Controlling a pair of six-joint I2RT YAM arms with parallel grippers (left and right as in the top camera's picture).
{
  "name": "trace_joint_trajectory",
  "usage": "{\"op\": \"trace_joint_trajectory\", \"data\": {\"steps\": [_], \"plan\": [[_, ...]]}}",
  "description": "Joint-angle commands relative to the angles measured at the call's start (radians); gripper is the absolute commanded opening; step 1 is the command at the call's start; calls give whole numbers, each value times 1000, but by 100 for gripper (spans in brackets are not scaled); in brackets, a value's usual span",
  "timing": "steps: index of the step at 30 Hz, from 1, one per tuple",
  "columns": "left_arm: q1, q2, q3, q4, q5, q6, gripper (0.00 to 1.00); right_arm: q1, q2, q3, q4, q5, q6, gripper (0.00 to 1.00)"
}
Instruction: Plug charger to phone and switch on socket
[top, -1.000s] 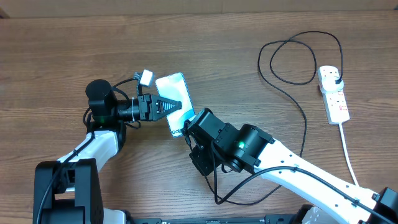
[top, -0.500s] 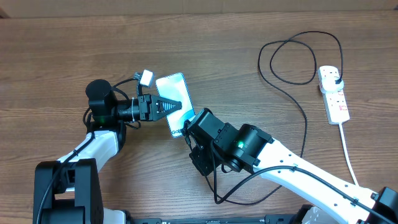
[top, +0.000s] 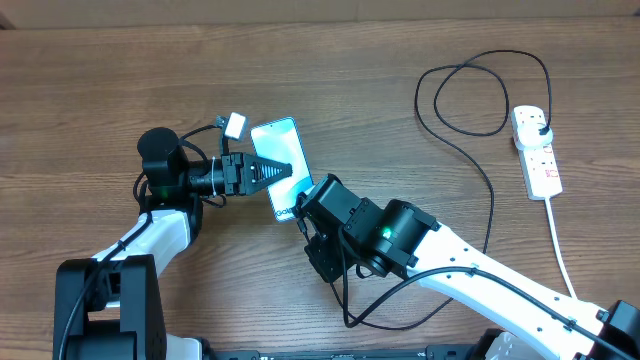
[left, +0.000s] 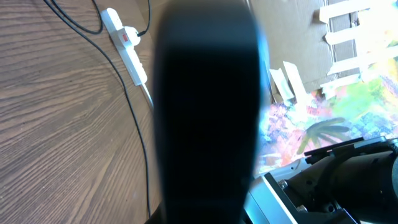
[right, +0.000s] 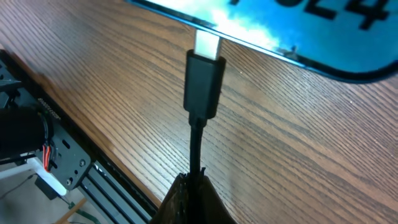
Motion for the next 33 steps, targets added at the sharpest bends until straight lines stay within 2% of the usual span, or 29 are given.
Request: {"op": "trace_joint_trajectory", "data": {"steps": [1,27,33], "plan": [[-5,-1,16,5,38,27,4,5,3,-3,9,32,25,4],[-5,-1,16,4,-12,27,4,5,3,-3,12,-13,30,4],[-5,-1,16,5,-11,33,4,5,3,-3,10,6,76,4]]}}
